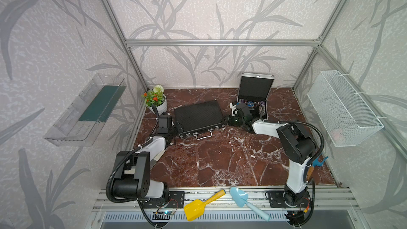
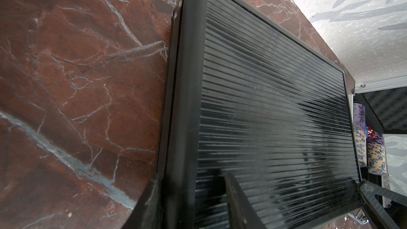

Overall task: Open the poker set cases
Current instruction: Adjust the poker set case at the center of the board.

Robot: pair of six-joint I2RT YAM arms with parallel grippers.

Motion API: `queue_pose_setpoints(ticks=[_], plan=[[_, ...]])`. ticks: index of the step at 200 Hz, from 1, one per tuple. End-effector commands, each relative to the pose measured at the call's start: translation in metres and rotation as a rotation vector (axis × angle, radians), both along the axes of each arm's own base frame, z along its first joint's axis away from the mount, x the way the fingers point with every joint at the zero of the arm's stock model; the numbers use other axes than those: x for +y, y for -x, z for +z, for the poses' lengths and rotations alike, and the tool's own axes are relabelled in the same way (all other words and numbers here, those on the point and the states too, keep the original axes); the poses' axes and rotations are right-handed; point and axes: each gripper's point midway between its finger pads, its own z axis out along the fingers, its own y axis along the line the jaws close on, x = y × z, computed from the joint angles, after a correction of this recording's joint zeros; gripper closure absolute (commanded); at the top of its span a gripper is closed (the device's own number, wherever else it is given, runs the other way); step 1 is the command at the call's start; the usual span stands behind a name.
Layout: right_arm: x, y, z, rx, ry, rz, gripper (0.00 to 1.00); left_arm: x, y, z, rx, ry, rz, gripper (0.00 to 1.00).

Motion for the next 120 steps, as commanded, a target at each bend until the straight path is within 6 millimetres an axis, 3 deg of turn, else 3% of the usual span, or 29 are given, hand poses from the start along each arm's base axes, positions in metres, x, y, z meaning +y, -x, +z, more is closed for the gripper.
queue_pose_setpoints(ticks=[1,62,120], plan=[[0.053,0.105,-0.032,0.286,-0.046,0.306,0.66,-0.044,0.041,-0.025,0.164,0.152,-0.154,0.65],[0.055,0.117,-0.021,0.285,-0.051,0.324,0.67,-0.042,0.051,-0.02,0.163,0.133,-0.165,0.65],[0.054,0.121,-0.024,0.296,-0.044,0.323,0.67,-0.042,0.053,-0.018,0.16,0.136,-0.162,0.64]])
